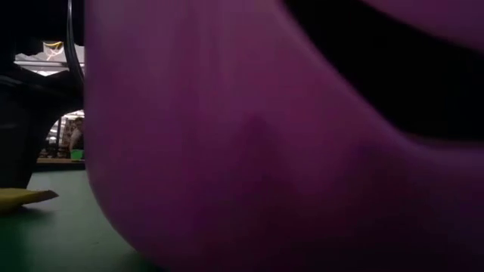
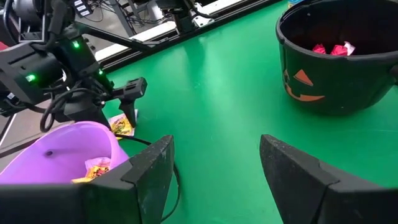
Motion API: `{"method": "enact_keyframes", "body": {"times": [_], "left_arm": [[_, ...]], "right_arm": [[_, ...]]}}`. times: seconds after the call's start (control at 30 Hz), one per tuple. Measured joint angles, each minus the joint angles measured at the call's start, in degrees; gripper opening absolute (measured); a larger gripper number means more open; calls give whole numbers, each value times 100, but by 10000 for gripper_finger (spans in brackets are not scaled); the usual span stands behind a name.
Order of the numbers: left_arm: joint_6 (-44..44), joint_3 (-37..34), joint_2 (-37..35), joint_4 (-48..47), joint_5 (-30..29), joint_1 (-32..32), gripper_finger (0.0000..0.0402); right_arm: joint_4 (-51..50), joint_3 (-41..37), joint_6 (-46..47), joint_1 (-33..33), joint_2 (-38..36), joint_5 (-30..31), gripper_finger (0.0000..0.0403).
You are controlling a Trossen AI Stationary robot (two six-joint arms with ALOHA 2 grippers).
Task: Sort candy
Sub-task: Put the yellow candy into the violet bucket
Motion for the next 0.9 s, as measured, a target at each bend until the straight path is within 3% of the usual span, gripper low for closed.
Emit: {"method": "enact_keyframes", "body": {"times": [0.13, 0.37, 0.57, 0.7, 0.9], "left_arm": [[-25, 44, -236, -449, -207, -2, 234], [-38, 119, -910, -1207, -545, 49, 114], [-73, 120, -1568, -1066, -489, 130, 37], [-69, 120, -1632, -387, -168, 69, 36], [-67, 122, -1132, -68, 46, -68, 116]], "right_arm": [[-6, -1, 0, 0, 0, 0, 237], [-61, 0, 0, 0, 2, 1, 237], [-66, 0, 6, 1, 2, 1, 237], [-77, 0, 105, 1, 2, 0, 237], [-75, 0, 107, 1, 2, 7, 237]]}}
